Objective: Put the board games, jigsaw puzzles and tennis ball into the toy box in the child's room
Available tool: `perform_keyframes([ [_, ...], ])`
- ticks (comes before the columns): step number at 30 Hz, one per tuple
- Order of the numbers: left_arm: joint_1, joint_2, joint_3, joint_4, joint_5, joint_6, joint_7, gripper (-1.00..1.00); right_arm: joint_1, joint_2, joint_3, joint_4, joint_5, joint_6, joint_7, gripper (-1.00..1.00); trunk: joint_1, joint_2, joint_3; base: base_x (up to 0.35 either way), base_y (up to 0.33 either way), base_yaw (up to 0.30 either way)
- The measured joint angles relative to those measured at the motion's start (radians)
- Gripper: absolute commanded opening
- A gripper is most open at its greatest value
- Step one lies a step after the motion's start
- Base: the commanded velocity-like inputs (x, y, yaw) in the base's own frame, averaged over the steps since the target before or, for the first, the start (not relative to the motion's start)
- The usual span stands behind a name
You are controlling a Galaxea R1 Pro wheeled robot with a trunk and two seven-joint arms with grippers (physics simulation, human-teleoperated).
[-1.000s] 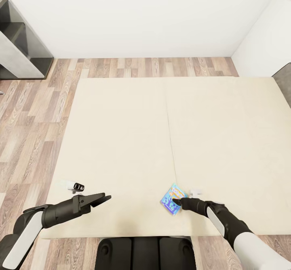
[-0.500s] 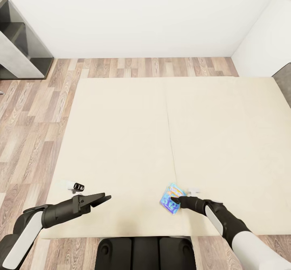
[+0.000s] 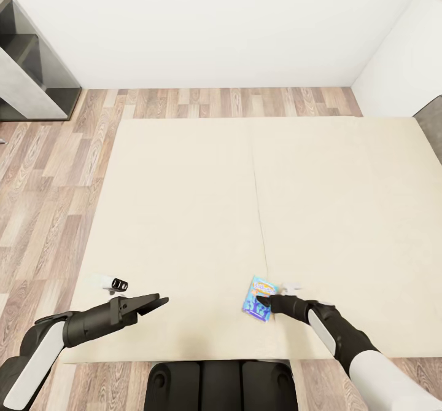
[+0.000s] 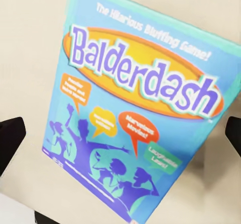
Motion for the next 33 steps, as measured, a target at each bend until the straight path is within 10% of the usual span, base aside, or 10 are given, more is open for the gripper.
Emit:
perform_keyframes([
  [33, 0.0, 0.002, 0.011, 0.0, 0.004, -0.001, -0.01, 1.0, -0.001, 0.003, 0.0, -0.005, 0.0, 0.01, 0.011, 1.0, 0.0, 0.0, -0.008, 0.0, 0.0, 0.0],
])
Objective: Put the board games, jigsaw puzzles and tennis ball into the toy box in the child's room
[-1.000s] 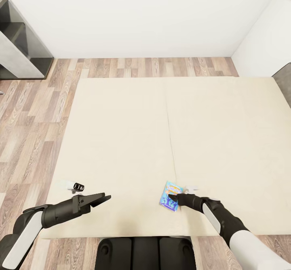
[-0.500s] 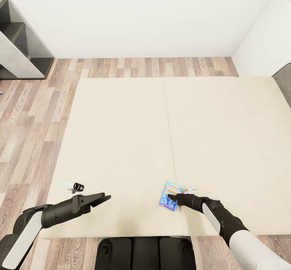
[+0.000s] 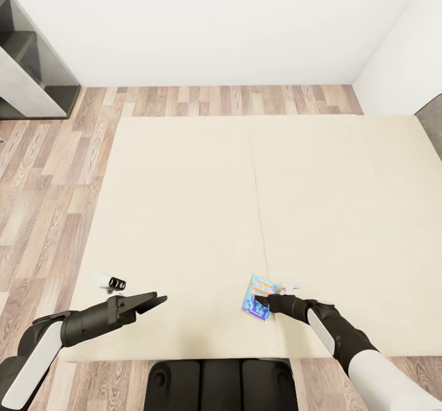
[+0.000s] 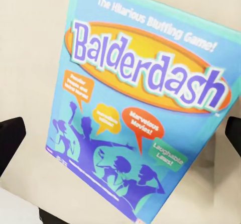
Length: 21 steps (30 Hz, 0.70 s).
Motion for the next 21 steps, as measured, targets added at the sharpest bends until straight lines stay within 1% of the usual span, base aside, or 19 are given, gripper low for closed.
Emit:
perform_keyframes([
  [7, 0.0, 0.0, 0.0, 0.0, 0.0, 0.0, -0.001, 1.0, -0.002, 0.0, 0.0, 0.0, 0.0, 0.0, 0.0, 1.0, 0.0, 0.0, -0.006, 0.0, 0.0, 0.0],
  [21, 0.0, 0.0, 0.0, 0.0, 0.001, 0.0, -0.002, 1.0, -0.003, 0.0, 0.0, 0.0, -0.001, 0.0, 0.001, 1.0, 0.0, 0.0, -0.008, 0.0, 0.0, 0.0],
])
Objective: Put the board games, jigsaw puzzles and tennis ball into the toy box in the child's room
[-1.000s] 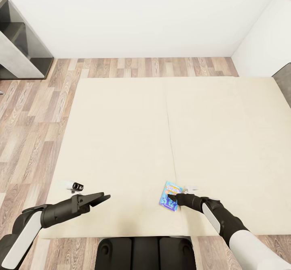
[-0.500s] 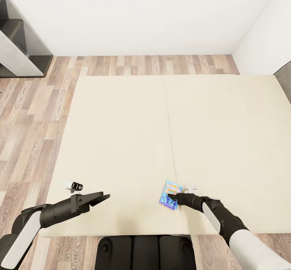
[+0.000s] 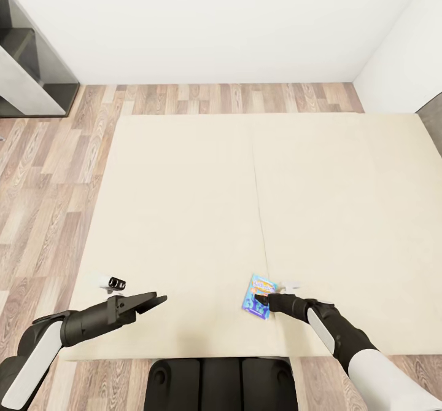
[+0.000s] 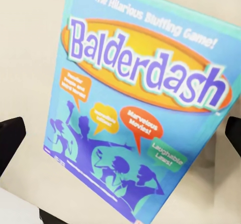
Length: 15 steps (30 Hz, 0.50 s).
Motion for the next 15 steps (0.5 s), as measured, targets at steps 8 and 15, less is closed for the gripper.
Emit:
perform_keyframes([
  [8, 0.0, 0.0, 0.0, 0.0, 0.0, 0.0, 0.0, 1.0, 0.0, 0.0, 0.0, 0.0, 0.0, 0.0, 0.0, 1.0, 0.0, 0.0, -0.008, 0.0, 0.0, 0.0],
  [15, 0.0, 0.0, 0.0, 0.0, 0.001, 0.0, 0.0, 1.0, 0.0, 0.001, 0.0, 0.0, -0.001, 0.0, 0.0, 1.0, 0.0, 0.0, -0.017, 0.0, 0.0, 0.0],
])
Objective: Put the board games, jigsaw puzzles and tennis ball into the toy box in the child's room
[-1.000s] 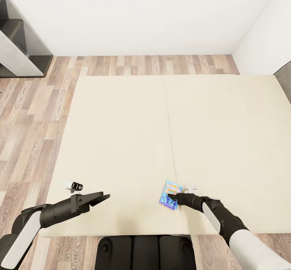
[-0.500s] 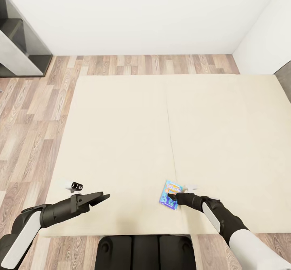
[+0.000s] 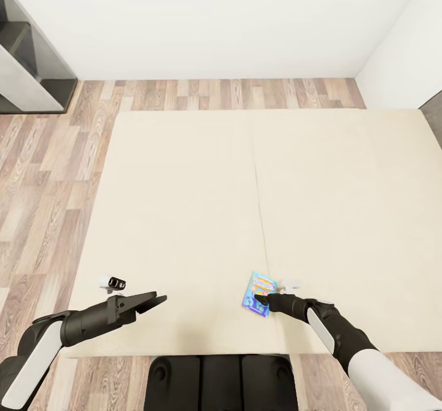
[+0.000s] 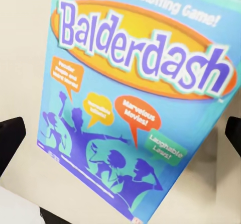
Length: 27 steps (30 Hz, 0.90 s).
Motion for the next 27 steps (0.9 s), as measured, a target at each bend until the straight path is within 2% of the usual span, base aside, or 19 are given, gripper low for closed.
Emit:
perform_keyframes([
  [27, 0.001, 0.004, 0.003, 0.0, 0.001, 0.0, -0.002, 1.0, 0.0, 0.0, 0.0, 0.0, 0.0, -0.002, 0.001, 1.0, 0.0, 0.0, -0.003, 0.0, 0.0, 0.0],
])
